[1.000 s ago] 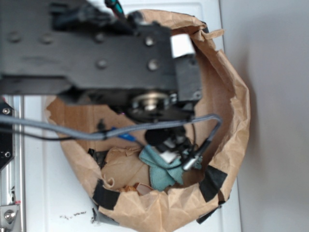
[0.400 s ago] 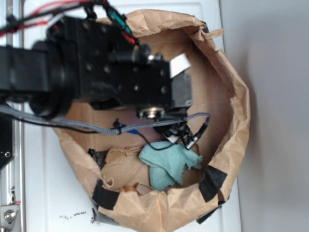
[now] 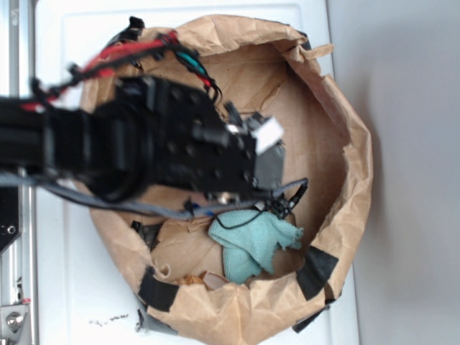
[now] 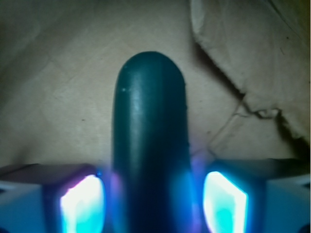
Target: Grab the plastic pickle.
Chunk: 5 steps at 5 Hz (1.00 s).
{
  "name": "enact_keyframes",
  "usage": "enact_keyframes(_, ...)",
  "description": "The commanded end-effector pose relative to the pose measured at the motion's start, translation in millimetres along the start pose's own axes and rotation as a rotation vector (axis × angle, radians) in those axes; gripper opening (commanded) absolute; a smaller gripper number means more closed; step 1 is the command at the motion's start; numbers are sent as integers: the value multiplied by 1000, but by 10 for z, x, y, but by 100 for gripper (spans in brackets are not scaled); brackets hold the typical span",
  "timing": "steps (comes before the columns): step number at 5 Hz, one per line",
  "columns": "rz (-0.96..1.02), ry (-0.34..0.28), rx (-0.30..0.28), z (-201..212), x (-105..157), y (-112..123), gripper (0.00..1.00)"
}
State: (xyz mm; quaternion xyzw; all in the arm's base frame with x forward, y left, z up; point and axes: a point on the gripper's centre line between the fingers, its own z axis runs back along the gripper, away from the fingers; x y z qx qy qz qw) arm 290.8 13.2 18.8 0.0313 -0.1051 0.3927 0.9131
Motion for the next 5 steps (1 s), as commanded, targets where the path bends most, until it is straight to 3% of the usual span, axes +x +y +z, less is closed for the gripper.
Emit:
enact_keyframes(1, 5, 80, -94, 584, 61, 63, 0)
enact_keyframes(2, 30, 211, -154, 1060, 171, 85, 0)
enact_keyframes(3, 47, 231, -151, 1509, 321, 72, 0)
enact_keyframes(4, 34, 222, -162, 1652, 353, 115, 0)
enact_keyframes(5, 3, 175, -180, 1666, 284, 213, 0)
